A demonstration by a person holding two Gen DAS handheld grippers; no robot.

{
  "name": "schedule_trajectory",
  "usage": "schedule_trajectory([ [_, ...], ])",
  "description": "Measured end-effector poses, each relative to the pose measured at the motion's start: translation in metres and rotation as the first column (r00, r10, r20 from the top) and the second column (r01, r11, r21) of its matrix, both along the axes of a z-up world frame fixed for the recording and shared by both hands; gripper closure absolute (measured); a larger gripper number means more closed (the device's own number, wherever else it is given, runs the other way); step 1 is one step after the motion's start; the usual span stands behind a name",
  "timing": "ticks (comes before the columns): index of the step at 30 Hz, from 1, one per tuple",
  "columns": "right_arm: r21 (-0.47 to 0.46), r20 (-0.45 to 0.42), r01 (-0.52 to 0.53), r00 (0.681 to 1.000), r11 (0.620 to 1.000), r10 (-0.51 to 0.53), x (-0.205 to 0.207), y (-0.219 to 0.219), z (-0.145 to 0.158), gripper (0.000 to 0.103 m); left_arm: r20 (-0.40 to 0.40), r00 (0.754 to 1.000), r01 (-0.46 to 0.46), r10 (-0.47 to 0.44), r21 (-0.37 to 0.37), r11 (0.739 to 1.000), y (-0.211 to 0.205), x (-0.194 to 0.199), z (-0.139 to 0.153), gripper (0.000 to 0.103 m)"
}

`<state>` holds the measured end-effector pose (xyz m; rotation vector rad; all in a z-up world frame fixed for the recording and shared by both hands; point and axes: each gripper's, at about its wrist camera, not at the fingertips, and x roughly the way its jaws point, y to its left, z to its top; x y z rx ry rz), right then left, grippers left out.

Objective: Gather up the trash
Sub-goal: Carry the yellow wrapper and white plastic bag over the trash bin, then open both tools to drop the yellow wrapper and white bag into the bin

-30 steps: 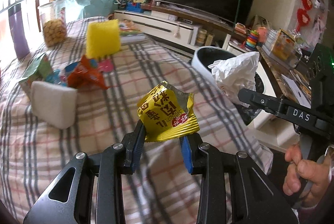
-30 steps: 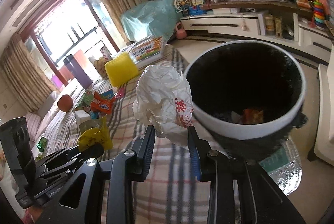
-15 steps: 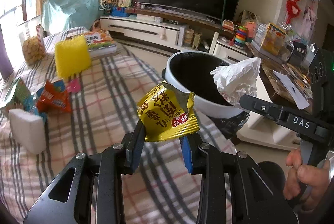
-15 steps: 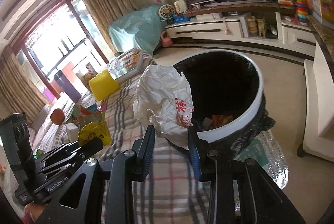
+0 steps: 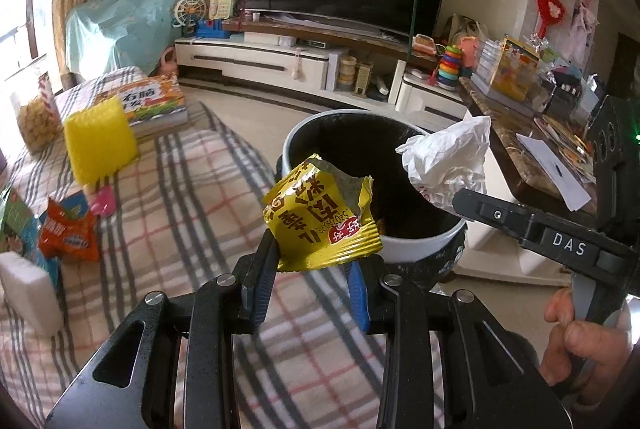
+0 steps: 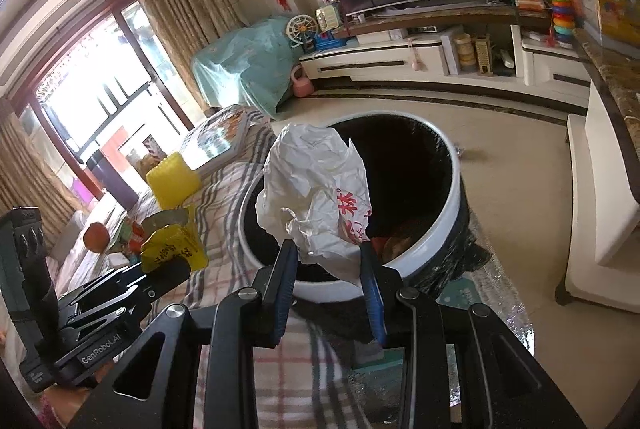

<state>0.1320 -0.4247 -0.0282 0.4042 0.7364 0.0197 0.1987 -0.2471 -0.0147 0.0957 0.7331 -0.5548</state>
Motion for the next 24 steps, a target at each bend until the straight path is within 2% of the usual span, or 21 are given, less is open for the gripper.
schedule_trajectory([
  [24,-0.008,-0.026,0.032,0.999,0.999,-0.032,0.03,-0.029,-0.001,0.071,-0.001,1.0,0.029,-0.029,0.035,0.999,-0.046,0.03,0.003,0.071],
])
